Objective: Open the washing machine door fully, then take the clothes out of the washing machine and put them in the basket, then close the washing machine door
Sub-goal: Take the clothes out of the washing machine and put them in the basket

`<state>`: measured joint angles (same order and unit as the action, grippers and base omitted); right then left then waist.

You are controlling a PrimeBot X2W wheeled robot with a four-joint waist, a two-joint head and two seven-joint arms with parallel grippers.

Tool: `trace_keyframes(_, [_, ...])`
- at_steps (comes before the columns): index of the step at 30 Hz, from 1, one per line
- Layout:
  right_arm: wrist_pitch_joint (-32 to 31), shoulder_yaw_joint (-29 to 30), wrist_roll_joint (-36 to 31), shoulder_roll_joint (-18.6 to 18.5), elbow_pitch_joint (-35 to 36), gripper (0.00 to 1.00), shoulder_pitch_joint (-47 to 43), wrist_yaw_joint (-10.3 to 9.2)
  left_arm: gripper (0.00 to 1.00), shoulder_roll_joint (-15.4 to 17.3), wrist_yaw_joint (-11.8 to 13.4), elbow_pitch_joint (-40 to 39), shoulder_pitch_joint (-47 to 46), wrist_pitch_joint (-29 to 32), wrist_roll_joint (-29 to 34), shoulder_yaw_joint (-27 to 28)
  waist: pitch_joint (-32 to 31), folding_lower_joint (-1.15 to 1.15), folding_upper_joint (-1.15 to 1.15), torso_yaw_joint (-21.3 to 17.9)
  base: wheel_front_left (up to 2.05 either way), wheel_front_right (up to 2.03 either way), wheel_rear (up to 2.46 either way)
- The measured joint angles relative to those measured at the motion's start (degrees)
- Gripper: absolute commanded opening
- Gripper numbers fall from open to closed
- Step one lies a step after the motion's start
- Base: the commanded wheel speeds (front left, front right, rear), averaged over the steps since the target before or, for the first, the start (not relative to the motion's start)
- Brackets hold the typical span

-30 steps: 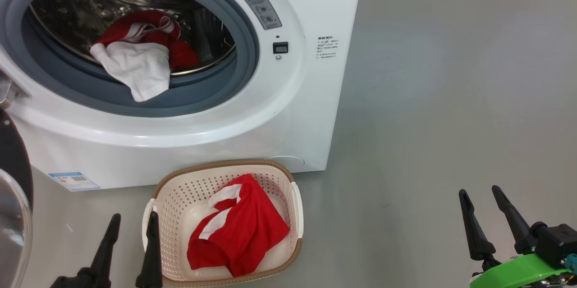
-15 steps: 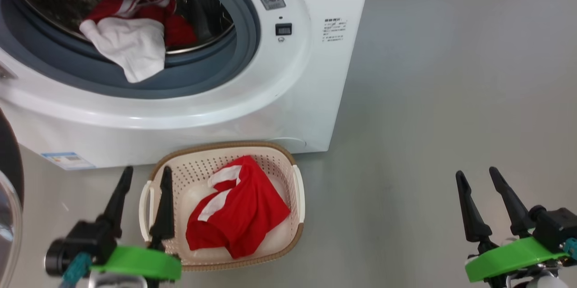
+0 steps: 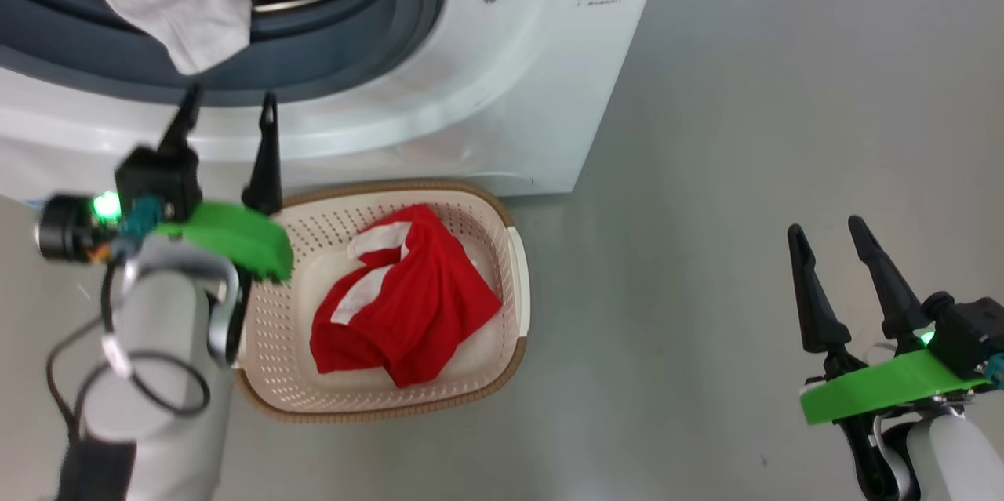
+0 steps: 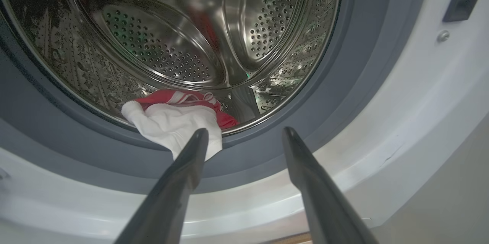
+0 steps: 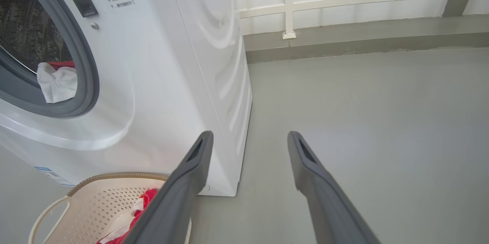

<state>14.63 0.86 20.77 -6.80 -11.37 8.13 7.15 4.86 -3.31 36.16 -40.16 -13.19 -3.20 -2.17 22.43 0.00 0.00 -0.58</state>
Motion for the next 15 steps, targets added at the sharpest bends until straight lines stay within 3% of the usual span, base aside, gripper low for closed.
trace_keyframes(15, [0.0, -1.3, 0.4, 0.5, 0.5, 1.00, 4.2, 0.00, 1.00, 3.8, 2.0, 22.7, -23.5, 4.8, 6.5, -5.2, 8.0, 0.00, 0.00, -1.4, 0.00, 0.00, 0.00])
